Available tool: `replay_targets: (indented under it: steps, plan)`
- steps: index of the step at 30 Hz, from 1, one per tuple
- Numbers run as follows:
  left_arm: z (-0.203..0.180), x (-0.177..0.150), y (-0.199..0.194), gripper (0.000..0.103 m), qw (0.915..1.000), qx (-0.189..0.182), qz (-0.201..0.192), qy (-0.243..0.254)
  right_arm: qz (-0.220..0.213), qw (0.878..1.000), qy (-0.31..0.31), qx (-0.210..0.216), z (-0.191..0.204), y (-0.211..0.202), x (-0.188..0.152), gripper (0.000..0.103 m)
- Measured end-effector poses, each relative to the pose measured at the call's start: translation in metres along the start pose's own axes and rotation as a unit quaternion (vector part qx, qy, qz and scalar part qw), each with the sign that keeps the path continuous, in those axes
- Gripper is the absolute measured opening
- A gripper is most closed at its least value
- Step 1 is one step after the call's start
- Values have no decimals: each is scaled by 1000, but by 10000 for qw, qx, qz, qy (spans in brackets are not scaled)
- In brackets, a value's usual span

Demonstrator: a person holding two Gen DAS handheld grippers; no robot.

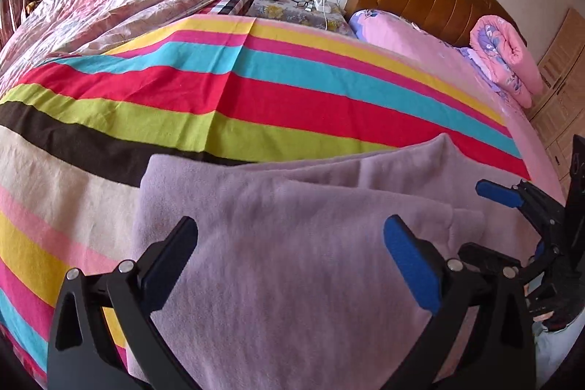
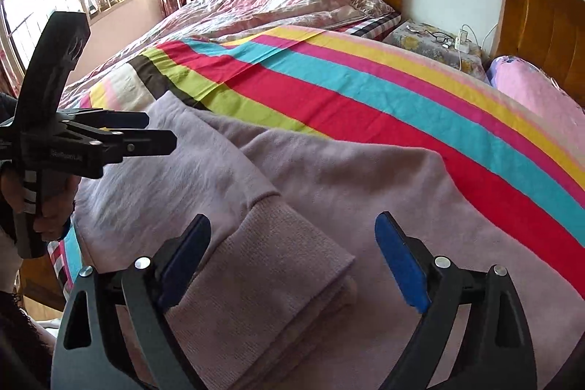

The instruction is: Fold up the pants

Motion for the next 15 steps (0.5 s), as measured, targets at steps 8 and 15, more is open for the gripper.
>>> replay_targets:
  steps: [8,15]
  plan:
    - [-11,37,31,102,9989,338,102,302,91,9981,410,-450,-73,5,3,88]
    - [-2,19,57,102,9946,918,-101,481,371,9968,669,-211,-94,26,-5,88]
Point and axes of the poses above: each gripper's, at about its wrist camera, not at the fingertips, and y roughly the way its jaws point, z to its left, x to its top, the point moved 5 cm from there along y, roughly the way its jaws point, and after that the axes turned 1 degree about -x, right-handed, at the moved point
